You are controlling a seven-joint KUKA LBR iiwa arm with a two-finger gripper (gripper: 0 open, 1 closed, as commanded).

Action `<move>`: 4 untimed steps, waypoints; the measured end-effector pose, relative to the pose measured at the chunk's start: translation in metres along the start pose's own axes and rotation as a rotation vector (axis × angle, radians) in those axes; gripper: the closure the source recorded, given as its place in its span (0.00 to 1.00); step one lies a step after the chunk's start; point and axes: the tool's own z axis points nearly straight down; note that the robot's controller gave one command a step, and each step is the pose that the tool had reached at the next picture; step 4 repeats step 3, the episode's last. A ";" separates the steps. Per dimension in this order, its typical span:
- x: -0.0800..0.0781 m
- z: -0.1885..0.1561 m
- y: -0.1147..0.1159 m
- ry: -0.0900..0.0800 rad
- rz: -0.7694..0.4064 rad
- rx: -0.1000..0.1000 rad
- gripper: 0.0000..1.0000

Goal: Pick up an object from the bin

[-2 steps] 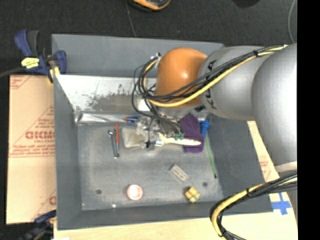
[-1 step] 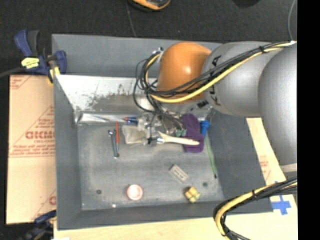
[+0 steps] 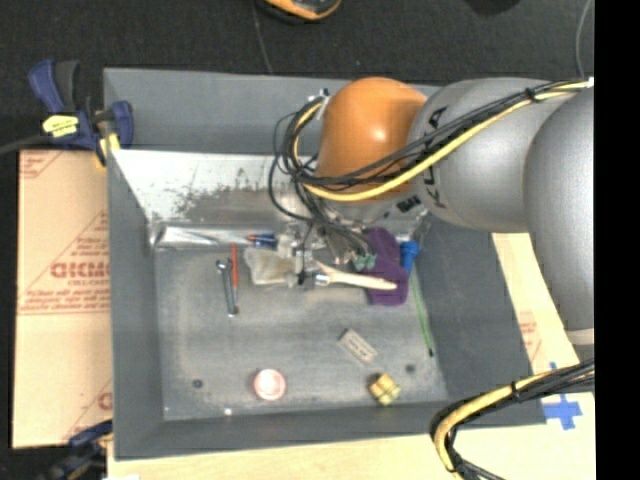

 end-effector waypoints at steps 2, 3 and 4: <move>0.000 -0.027 0.000 0.002 0.003 0.000 1.00; 0.001 -0.057 0.000 0.009 0.005 -0.001 1.00; 0.001 -0.057 0.000 0.009 0.005 -0.001 1.00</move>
Offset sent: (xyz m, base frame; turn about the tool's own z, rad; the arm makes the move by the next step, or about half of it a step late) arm -0.0002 -0.0001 0.0442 0.0004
